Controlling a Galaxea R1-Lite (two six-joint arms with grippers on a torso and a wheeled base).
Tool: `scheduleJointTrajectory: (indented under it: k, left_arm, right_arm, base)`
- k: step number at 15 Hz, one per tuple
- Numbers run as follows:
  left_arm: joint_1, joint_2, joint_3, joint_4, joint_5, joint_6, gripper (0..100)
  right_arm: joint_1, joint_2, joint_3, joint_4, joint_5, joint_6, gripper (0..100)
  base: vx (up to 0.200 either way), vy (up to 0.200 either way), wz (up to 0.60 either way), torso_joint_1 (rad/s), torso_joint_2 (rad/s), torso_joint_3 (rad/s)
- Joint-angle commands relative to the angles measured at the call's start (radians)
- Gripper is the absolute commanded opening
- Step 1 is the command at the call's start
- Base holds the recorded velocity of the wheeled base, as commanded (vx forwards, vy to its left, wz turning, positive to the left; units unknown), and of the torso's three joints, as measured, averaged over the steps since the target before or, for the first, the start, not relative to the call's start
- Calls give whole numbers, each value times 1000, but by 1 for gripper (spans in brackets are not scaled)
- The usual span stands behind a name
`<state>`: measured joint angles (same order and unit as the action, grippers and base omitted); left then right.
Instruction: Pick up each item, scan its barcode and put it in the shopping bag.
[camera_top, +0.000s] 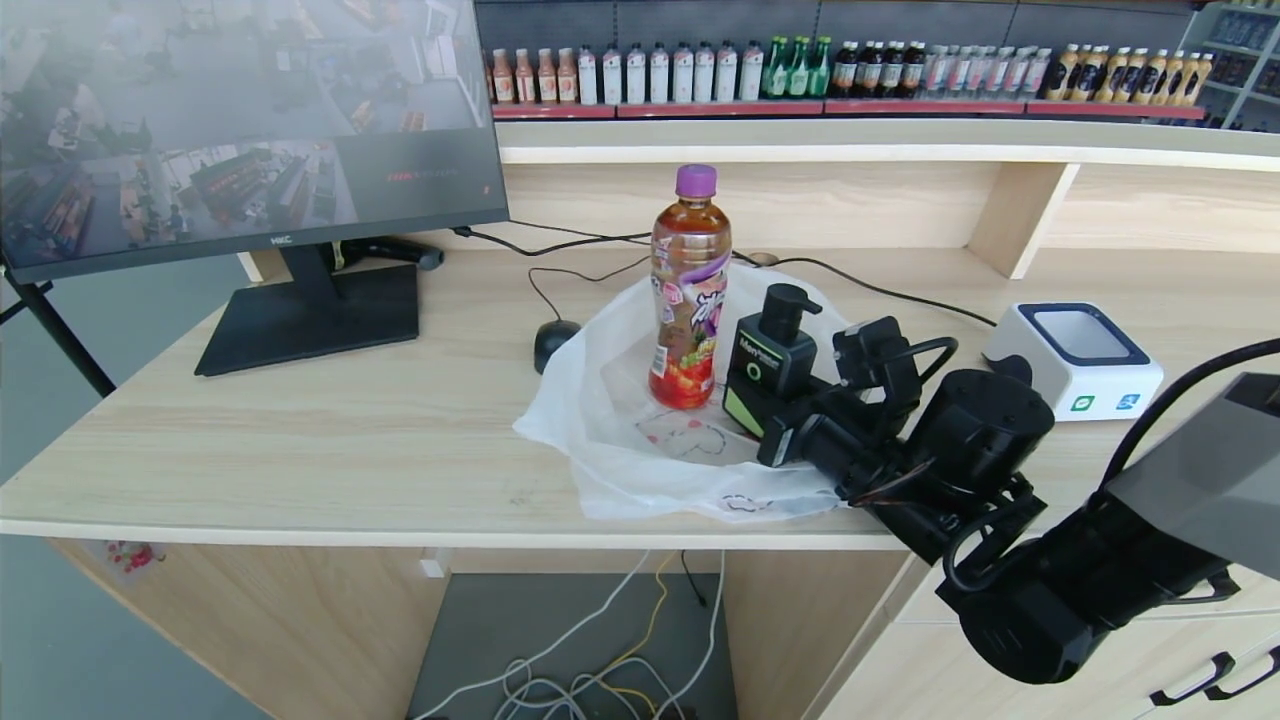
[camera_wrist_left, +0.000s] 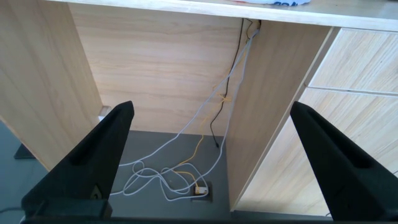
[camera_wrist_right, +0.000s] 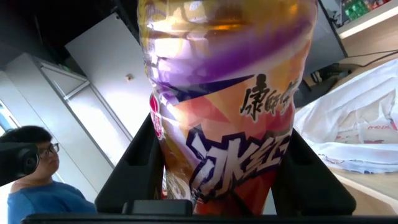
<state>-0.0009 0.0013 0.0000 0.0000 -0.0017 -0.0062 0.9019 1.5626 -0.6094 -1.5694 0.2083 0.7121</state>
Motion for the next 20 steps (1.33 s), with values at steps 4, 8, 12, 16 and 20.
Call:
scheduleJointTrajectory:
  k: [4, 8, 12, 16, 20]
  left_arm:
    - [-1, 0, 0, 0, 0, 0, 100]
    - [-1, 0, 0, 0, 0, -1, 100]
    - [-1, 0, 0, 0, 0, 0, 100]
    - [-1, 0, 0, 0, 0, 0, 100]
    - [-1, 0, 0, 0, 0, -1, 100]
  right_arm:
    - [0, -4, 3, -1, 0, -17, 0]
    - [-5, -9, 8, -1, 2, -48, 0]
    - [-26, -4, 77, -1, 2, -152, 0]
    - [-74, 2, 88, -1, -1, -295, 0]
    - [-156, -12, 120, 15, -13, -454, 0]
  base:
    - [0, 0, 0, 0, 0, 0]
    - [0, 0, 0, 0, 0, 0]
    - [0, 0, 0, 0, 0, 0]
    - [0, 0, 0, 0, 0, 0]
    - [0, 0, 0, 0, 0, 0]
